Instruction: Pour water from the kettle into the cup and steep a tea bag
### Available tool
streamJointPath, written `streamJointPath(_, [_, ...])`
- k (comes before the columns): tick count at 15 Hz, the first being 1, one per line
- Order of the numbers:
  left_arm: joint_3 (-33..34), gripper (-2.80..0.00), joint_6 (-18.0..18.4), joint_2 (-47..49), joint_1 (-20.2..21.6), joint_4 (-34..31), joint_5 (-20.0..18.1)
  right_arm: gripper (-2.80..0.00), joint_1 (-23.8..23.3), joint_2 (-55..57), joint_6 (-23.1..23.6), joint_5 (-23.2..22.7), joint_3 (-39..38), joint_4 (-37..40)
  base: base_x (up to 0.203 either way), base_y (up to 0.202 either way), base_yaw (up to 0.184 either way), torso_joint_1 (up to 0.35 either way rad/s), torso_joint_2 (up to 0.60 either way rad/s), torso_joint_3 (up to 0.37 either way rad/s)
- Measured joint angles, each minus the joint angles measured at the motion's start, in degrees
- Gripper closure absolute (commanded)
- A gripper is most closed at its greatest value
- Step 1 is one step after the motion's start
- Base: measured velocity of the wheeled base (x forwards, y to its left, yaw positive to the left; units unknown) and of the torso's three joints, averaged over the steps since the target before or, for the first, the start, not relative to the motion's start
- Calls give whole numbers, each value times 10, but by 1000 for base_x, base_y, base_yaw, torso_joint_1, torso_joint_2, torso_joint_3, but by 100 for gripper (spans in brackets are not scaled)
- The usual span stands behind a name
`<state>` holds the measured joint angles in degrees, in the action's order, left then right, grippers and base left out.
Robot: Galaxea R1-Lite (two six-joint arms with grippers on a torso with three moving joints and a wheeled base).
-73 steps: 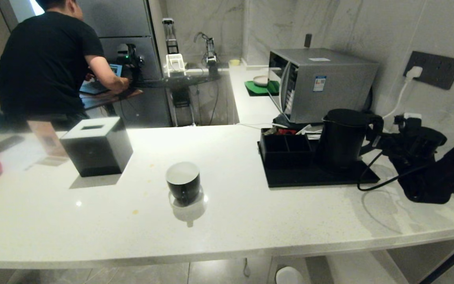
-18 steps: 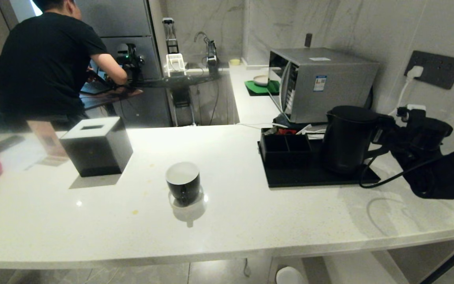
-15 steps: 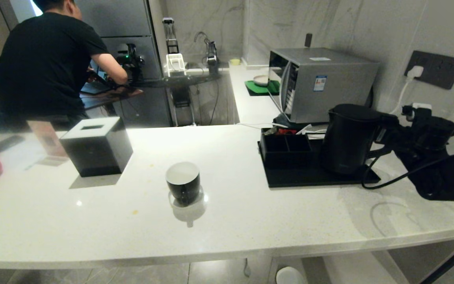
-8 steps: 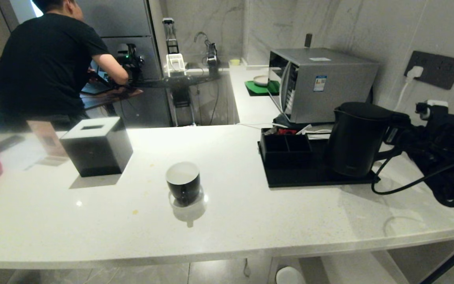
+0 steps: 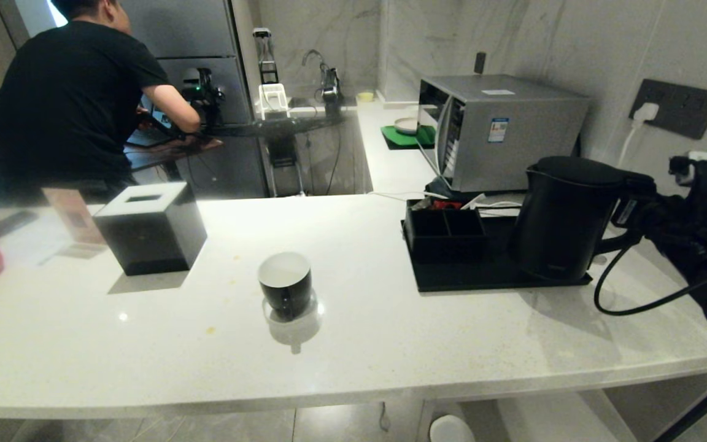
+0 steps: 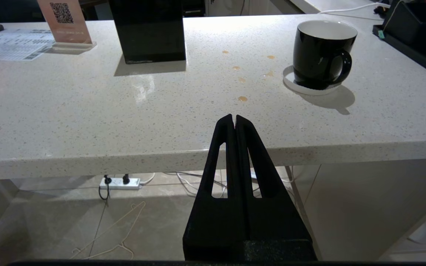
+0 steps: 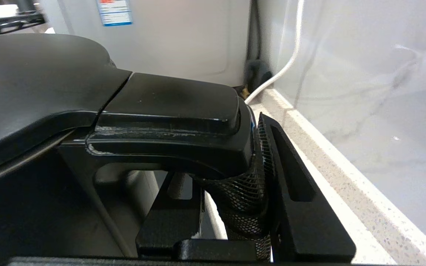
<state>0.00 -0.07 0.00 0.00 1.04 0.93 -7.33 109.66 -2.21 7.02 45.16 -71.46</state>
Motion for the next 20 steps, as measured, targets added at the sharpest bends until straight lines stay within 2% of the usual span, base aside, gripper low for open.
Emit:
streamJointPath(4, [0, 0, 0, 0, 0, 0, 0, 0, 8, -40, 0, -31, -52, 1, 0, 0, 0, 0, 0, 0])
streamJointPath(9, [0, 0, 0, 0, 0, 0, 0, 0, 24, -89, -2, -36, -94, 1, 0, 0, 0, 0, 0, 0])
streamJointPath(20, [0, 0, 0, 0, 0, 0, 0, 0, 46, -106, -1, -36, -93, 18, 0, 0, 0, 0, 0, 0])
